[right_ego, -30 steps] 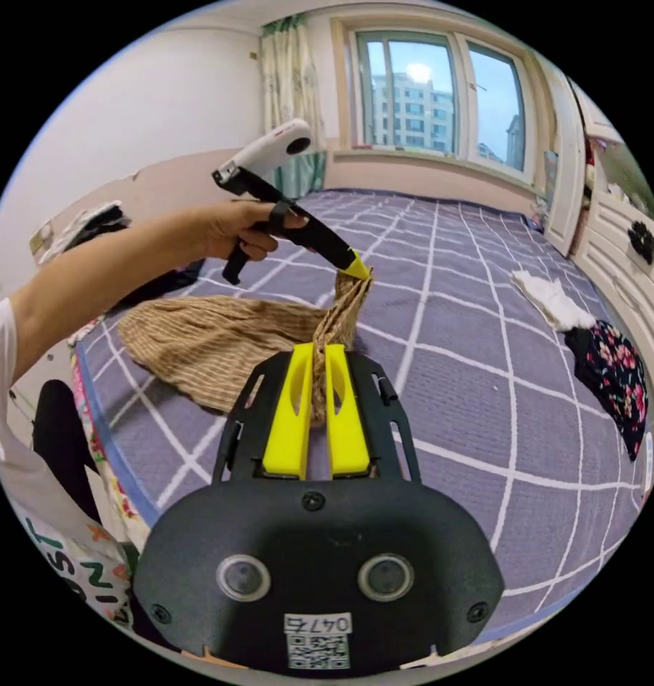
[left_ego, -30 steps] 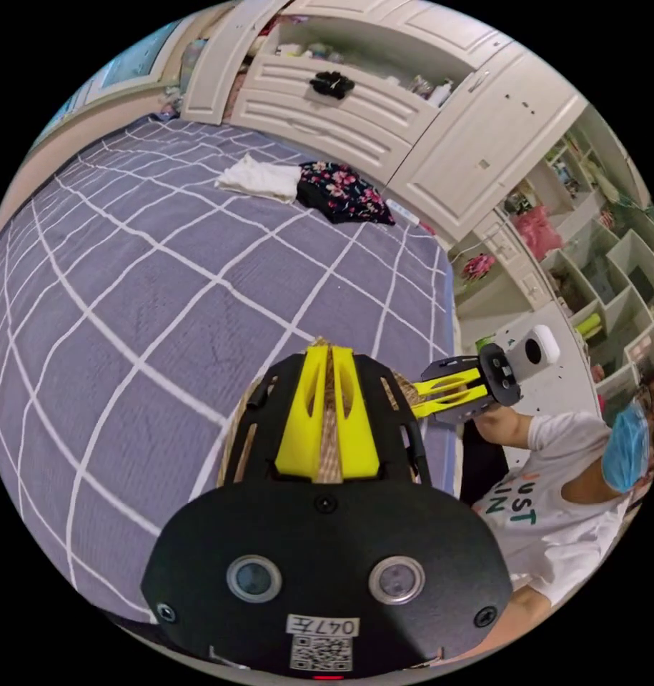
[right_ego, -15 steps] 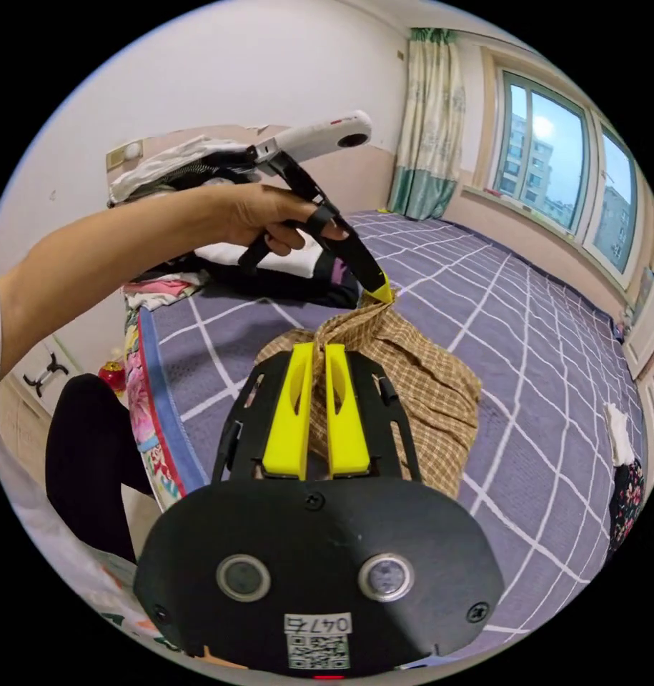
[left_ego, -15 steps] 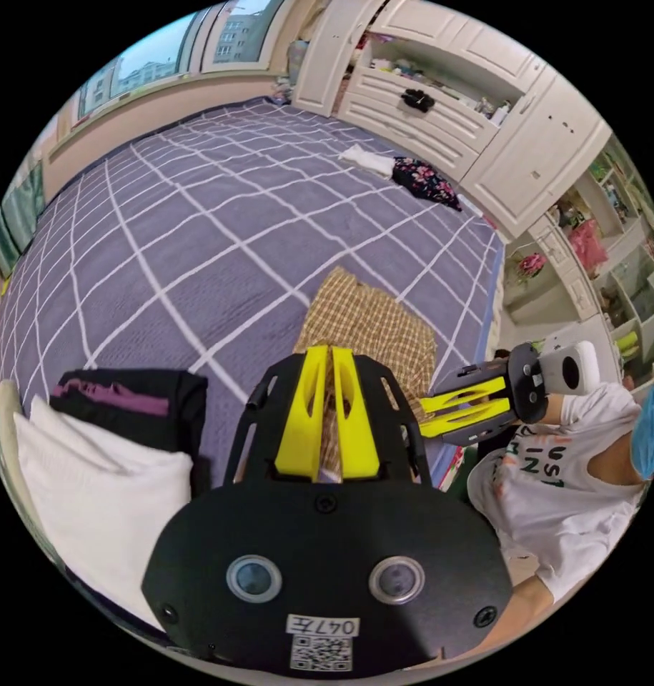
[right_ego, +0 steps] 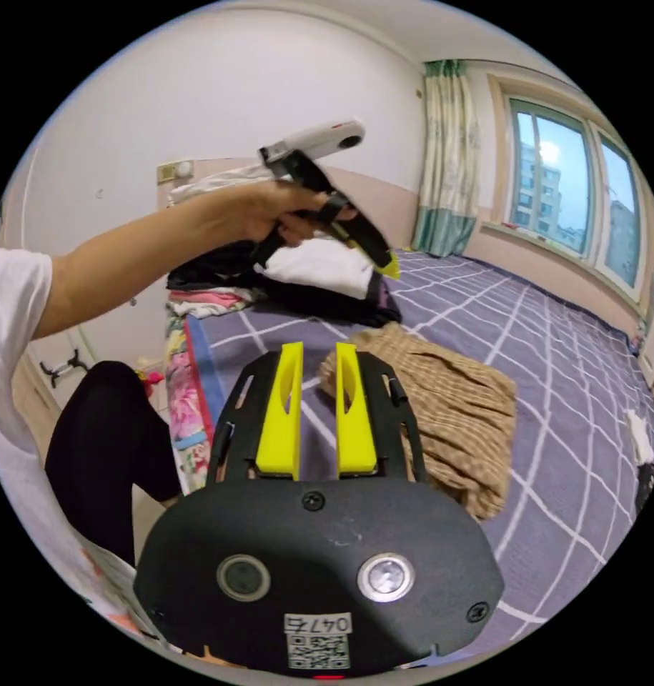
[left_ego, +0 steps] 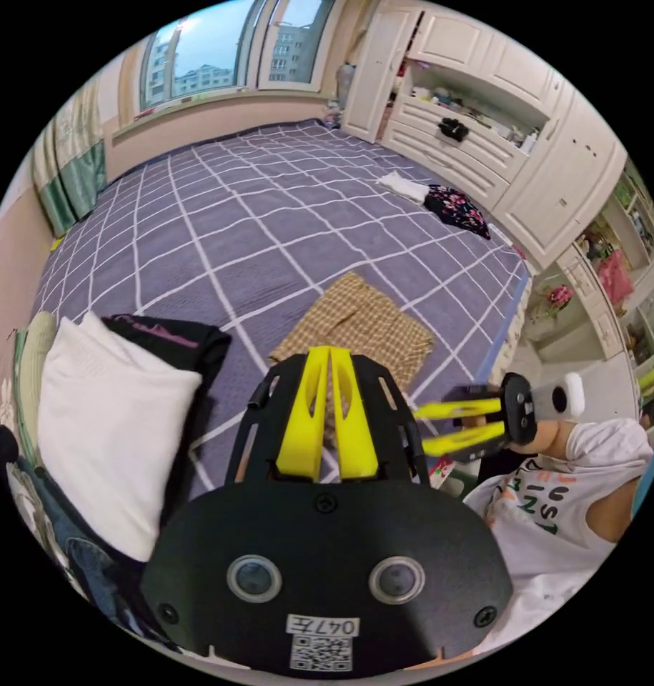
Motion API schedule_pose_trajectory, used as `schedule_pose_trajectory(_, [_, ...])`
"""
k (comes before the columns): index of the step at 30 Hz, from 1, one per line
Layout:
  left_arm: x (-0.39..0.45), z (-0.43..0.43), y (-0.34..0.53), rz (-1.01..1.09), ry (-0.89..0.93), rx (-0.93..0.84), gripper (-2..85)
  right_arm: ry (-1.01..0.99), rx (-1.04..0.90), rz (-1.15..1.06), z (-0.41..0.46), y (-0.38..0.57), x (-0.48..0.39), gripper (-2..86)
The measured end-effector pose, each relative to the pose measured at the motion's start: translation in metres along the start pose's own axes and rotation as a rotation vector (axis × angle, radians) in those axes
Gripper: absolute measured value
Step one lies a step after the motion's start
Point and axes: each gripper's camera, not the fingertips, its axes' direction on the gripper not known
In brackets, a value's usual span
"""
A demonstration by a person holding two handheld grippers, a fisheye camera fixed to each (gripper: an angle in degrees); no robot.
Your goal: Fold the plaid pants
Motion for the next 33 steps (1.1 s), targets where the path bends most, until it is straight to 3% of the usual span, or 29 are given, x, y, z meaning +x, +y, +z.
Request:
schedule_pose_trajectory(4, [0.062,0.025,0.011,0.070,0.088,0.056,-0.8,0.295,-0.095,0.023,-0.023,-0.009,0.094,0.6])
schedule_pose_trajectory(6, [0.091,0.042,0.015,0.153,0.188,0.085,-0.8,0.333,-0.161,0.045,-0.018,-0.020,0.153,-0.1])
schedule_pose_trajectory(11, [0.142,0.098,0.002,0.178,0.026,0.096,-0.8,0.162,-0.392,0.064,0.056,-0.034,0.250,-0.5])
schedule_pose_trajectory(16, [0.134,0.155,0.015,0.043,0.171,-0.043,-0.9,0.237,-0.535,0.037,0.148,-0.014,0.273,-0.5])
schedule_pose_trajectory(18, [0.128,0.165,0.031,-0.007,0.203,0.006,-0.9,0.210,-0.615,0.049,0.179,-0.006,0.285,-0.5])
schedule_pose_trajectory(23, [0.117,0.137,0.044,-0.060,0.252,0.044,-0.8,0.185,-0.640,0.009,0.188,-0.018,0.297,-0.2])
schedule_pose_trajectory(27, [0.109,0.073,0.058,-0.062,0.219,0.165,-0.8,0.211,-0.439,-0.014,0.107,-0.023,0.283,1.1])
schedule_pose_trajectory(30, [0.098,0.028,0.070,-0.078,0.095,0.233,-0.8,0.127,-0.337,-0.033,0.052,0.000,0.248,0.9])
schedule_pose_trajectory(33, [0.092,0.033,0.076,-0.090,-0.016,0.165,-0.8,0.153,-0.327,-0.075,0.029,0.040,0.198,0.5])
